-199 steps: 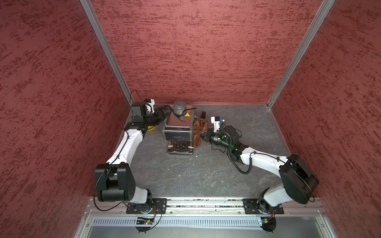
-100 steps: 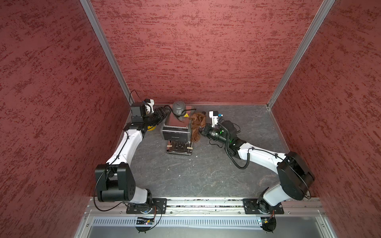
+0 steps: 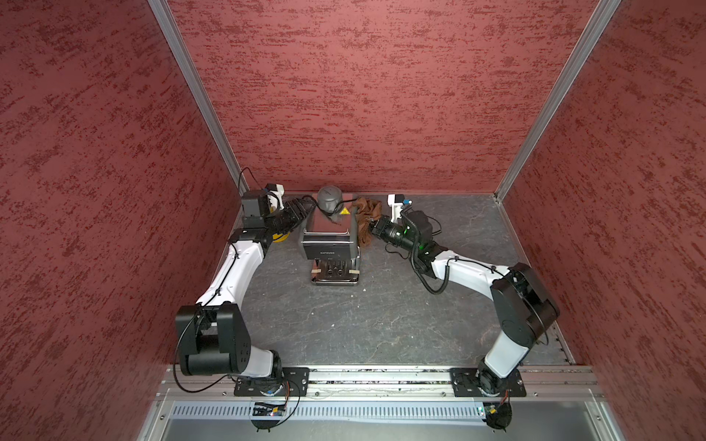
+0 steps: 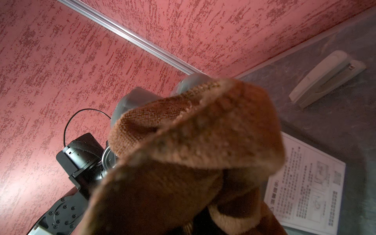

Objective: Wipe the surface of a coffee machine
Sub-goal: Wipe the dirt from the surface of the coffee machine.

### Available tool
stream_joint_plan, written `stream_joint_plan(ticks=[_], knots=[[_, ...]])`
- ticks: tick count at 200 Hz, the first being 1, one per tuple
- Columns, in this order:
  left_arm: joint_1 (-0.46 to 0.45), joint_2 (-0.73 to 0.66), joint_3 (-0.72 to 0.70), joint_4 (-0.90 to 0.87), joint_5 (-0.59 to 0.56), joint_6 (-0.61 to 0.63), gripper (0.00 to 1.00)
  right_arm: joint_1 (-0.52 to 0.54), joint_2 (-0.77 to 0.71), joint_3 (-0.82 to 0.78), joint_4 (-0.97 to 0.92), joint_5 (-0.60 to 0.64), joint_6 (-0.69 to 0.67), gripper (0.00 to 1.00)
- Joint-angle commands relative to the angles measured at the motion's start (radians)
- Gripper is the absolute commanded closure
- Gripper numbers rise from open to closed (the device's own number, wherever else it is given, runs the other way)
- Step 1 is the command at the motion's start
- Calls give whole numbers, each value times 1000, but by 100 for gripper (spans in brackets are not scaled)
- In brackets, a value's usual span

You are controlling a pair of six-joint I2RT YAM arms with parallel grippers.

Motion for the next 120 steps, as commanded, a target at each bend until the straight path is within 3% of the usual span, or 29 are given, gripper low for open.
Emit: stream_joint_plan(ticks=[1,70,120], knots=[[-11,-3,-29,-54,14,-1,33,16,22,15,28,-9,-6,100],[-9,-2,-7,-82,5,16,33,91,-110,-156,23,12,40,100],[-9,-13,-16,-88,7,19,33,96,-128,-120,-42,42,-17,100]])
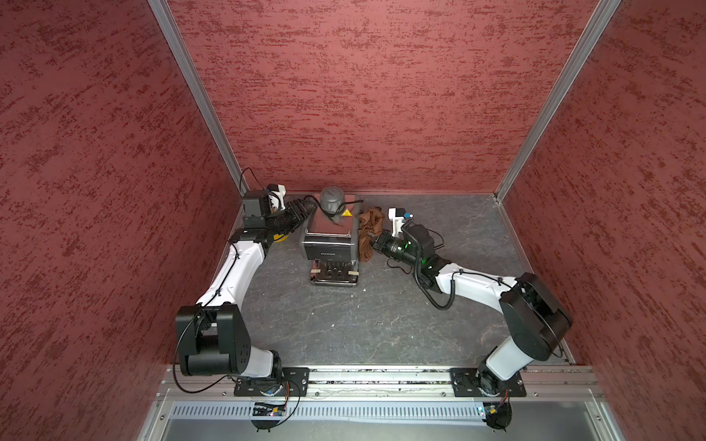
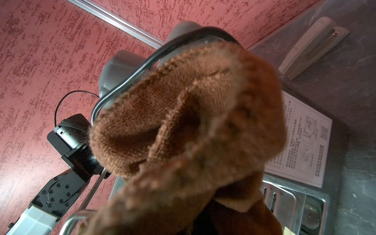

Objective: Wipe the surface of a coffee machine
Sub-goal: Wipe the dirt from the surface of the coffee machine.

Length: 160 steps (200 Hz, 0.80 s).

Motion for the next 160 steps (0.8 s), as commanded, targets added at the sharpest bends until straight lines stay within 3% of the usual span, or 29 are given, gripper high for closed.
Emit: stream_joint_plan(ticks=[1,85,160], knots=[[-3,-10,-17,-78,-1,15,33,27,-15,51,-37,-14,-29,100],[-3,-12,-18,-62,0,8,33,-33,122,190,-38,-72,-76,100],[-1,13,-9,-31,-9,41,33,-43,156,246,-81,-133,-223,100]])
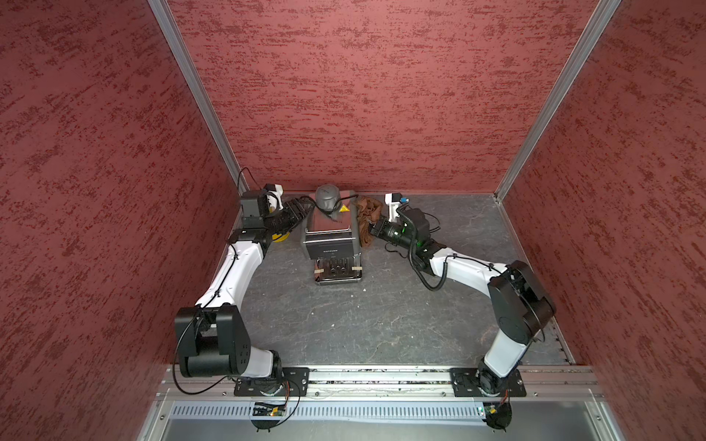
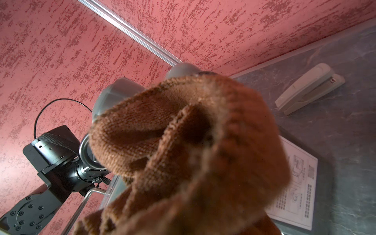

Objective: Wipe the surface of a coffee machine
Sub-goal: Wipe the dirt from the surface of the coffee machine.

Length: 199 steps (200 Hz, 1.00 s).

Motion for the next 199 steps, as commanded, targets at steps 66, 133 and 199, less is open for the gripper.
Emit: stream_joint_plan(ticks=[66,133,199], knots=[[3,-2,-56,-4,-9,50,33,24,6,-17,101,-116,-97,100],[15,-13,-98,22,-27,57,33,24,-19,-65,157,-166,-118,100],[17,-1,-96,40,-14,49,33,24,-18,-68,133,-170,-125,100]])
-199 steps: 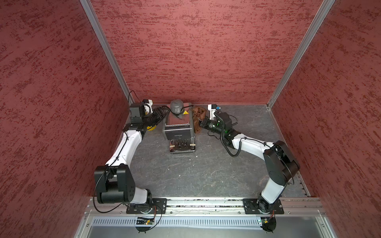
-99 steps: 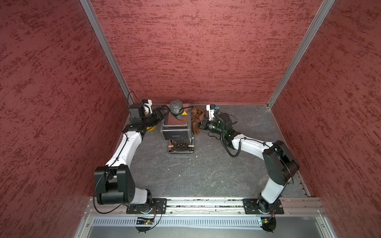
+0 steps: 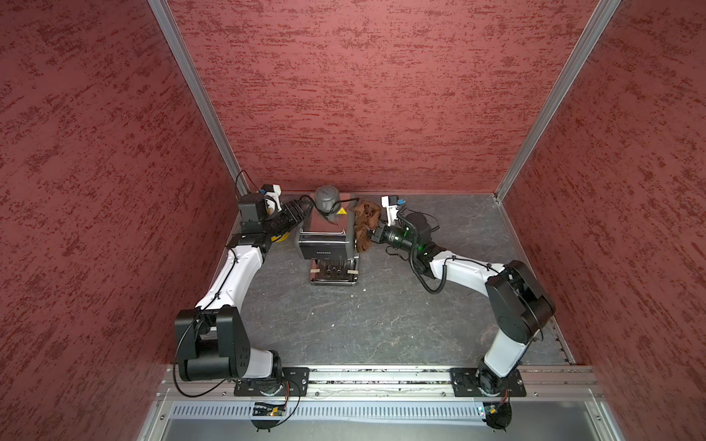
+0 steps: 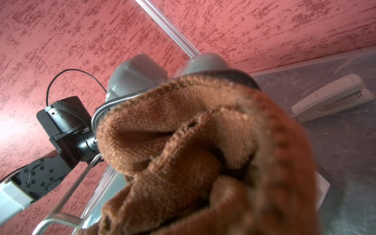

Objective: Wipe the surface of a coffee machine
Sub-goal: Wipe the dirt from the surface of the coffee machine.

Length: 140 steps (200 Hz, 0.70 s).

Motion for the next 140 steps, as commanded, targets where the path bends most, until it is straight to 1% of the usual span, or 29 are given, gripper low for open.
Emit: stream_joint_plan(ticks=[1,105,140], knots=[[1,18,-33,-61,-12,20,33,27,-20,-10,18,-69,-18,100],[3,-12,-24,-65,-11,-8,33,71,-142,-65,-86,-6,-31,100],[2,-26,-22,-80,-14,-7,33,63,-133,-4,-195,49,-91,100]])
